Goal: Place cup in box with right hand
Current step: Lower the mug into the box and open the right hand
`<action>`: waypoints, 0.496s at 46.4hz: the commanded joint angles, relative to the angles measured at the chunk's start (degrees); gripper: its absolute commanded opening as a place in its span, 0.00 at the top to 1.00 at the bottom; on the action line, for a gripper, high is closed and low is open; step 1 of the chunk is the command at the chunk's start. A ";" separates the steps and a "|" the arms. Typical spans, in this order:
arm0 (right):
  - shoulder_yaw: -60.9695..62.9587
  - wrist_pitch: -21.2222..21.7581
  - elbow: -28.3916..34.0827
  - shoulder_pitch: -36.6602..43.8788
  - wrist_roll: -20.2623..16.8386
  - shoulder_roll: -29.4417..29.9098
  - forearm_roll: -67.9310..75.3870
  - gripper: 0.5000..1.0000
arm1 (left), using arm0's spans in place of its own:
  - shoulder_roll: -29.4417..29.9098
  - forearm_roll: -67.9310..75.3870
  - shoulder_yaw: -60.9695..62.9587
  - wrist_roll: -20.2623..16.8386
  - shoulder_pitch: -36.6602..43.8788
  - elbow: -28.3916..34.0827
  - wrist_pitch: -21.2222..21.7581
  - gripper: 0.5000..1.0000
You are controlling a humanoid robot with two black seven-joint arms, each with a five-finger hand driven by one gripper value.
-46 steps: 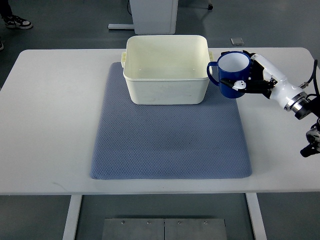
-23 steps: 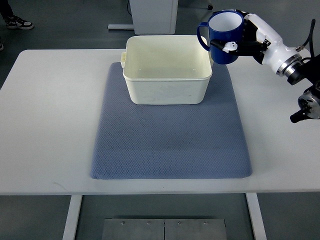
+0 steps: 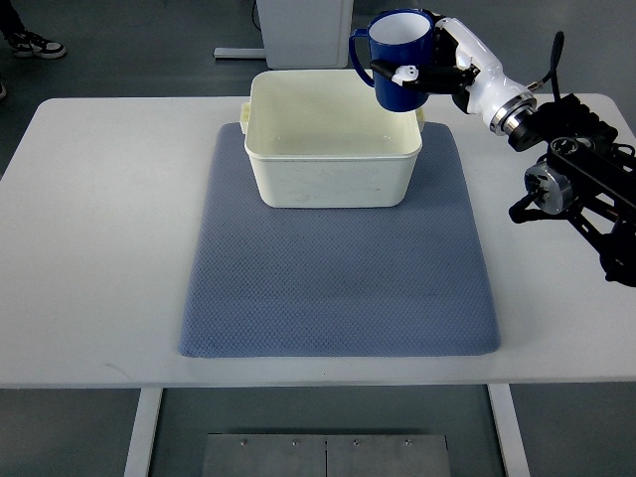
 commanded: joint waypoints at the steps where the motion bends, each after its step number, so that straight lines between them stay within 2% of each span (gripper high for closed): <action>1: 0.00 -0.07 -3.27 0.60 0.14 2.41 -0.01 1.00 | 0.00 -0.01 0.07 0.00 0.00 0.00 -0.04 0.00; 23: 0.00 0.01 -18.12 2.27 1.28 14.62 0.08 1.00 | 0.00 -0.01 -0.02 0.00 0.00 0.00 0.05 0.00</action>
